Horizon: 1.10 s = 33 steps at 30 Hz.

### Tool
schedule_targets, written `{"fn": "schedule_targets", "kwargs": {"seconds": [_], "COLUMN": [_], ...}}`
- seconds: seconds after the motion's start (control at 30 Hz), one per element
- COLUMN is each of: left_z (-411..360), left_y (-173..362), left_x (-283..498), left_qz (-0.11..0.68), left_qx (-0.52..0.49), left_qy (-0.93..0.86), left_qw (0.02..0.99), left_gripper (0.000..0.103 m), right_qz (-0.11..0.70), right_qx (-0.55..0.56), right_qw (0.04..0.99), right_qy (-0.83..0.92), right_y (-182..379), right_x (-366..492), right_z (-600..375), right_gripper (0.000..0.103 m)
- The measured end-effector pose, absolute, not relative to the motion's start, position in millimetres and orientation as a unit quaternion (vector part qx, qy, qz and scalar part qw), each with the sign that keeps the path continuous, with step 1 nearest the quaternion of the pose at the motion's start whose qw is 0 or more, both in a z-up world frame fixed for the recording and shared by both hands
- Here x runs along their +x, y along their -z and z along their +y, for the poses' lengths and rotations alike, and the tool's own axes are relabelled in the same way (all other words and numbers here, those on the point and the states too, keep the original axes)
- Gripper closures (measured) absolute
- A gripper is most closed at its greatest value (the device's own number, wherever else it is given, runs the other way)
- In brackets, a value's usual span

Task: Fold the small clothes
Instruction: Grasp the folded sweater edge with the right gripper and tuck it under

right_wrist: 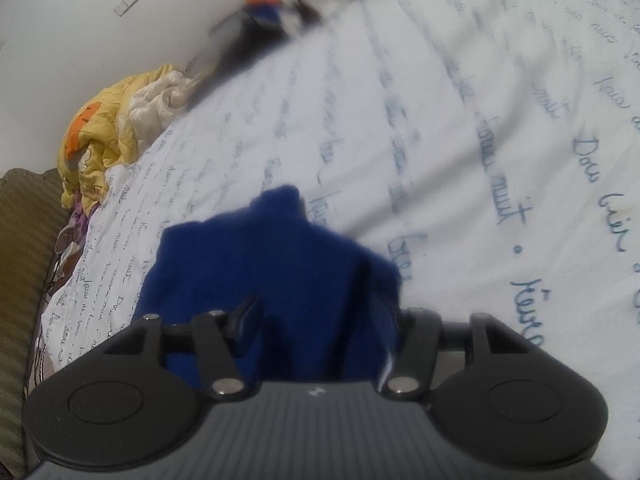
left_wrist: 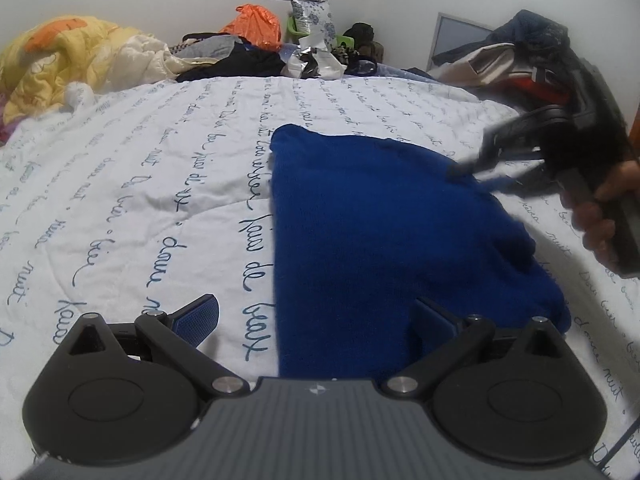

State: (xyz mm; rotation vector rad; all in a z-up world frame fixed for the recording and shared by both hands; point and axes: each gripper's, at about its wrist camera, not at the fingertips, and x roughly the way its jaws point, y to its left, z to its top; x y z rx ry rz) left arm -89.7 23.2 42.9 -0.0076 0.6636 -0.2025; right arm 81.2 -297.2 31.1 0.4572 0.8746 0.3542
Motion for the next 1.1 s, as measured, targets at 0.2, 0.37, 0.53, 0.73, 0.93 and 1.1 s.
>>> {"fn": "schedule_targets", "kwargs": {"seconds": [0.2,0.37,0.53,0.73,0.93,1.1], "left_z": [34,33,20,10,25,26], "left_y": [-55,-55,-54,-38,-32,-30], "left_x": [-93,-87,-97,-100,-109,-101], "left_qz": [0.305,0.311,0.305,0.341,0.346,0.348], "left_qx": [-0.003,-0.007,0.021,0.044,0.050,0.039], "left_qy": [0.095,0.104,0.136,0.142,0.130,0.128], "left_qw": [0.947,0.944,0.942,0.928,0.928,0.928], "left_gripper": [0.001,0.003,0.003,0.008,0.009,0.032], "right_qz": [0.357,0.377,0.381,0.416,0.417,0.413], "right_qx": [0.143,0.191,0.238,0.164,0.162,0.129], "right_qw": [0.903,0.891,0.869,0.871,0.870,0.879], "right_qy": [-0.191,-0.164,-0.207,-0.204,-0.208,-0.203], "right_y": [-63,-29,-48,-39,-41,-36], "right_x": [58,60,32,32,30,32], "right_z": [-296,-313,-315,-289,-290,-284], "right_gripper": [0.096,0.079,0.057,0.058,0.059,0.075]}}
